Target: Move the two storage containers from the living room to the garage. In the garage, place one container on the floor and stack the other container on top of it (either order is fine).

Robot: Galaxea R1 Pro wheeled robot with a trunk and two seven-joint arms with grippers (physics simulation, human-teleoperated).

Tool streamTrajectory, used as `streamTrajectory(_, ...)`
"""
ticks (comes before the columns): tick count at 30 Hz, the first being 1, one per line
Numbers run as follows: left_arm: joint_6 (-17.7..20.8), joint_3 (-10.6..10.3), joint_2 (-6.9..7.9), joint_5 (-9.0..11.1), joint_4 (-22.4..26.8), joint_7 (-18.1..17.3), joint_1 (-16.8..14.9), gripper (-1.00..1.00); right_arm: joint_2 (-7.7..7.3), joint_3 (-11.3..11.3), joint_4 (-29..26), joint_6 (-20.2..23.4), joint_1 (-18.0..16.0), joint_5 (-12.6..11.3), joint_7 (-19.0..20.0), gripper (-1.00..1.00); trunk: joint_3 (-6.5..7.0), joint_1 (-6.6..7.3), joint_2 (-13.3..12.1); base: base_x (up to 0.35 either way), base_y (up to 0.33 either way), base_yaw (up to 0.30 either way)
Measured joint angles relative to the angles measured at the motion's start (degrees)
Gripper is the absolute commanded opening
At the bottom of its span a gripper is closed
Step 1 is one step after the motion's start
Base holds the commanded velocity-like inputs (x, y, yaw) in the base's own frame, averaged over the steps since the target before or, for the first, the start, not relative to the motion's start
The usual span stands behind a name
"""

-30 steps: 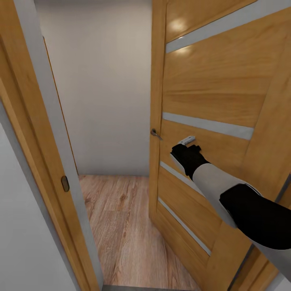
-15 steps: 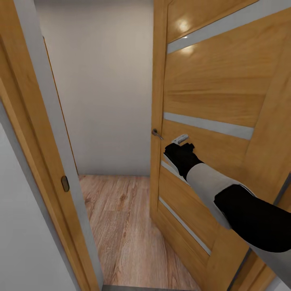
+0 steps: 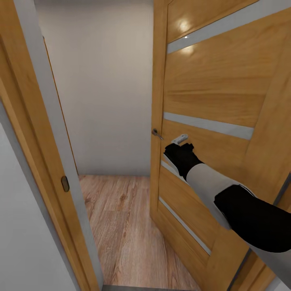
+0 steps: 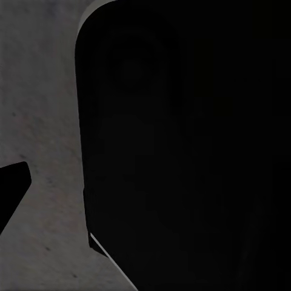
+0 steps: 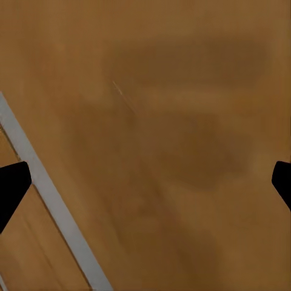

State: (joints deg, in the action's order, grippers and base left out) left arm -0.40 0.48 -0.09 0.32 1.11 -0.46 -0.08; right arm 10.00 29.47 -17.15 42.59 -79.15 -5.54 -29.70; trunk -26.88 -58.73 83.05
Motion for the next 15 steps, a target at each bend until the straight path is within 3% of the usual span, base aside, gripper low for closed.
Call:
streamTrajectory(4,0.0,0.0,0.1,0.0,0.0,0.1,0.0,1.0,0.0,0.0,0.1,0.0,0.3,-3.7,1.1,1.0,0.0,0.0,0.0,0.0,0.0,0.0)
streamTrajectory(6,0.0,0.0,0.13,0.0,0.0,0.0,0.0,1.0,0.0,0.0,0.1,0.0,0.4,-4.4,1.2,1.0,0.0,0.0,0.0,0.0,0.0,0.0)
streamTrajectory(15,0.0,0.0,0.17,0.0,0.0,0.0,0.0,1.0,0.0,0.1,0.7,0.2,0.4,-5.2,3.5,1.0,0.0,0.0,0.0,0.0,0.0,0.0)
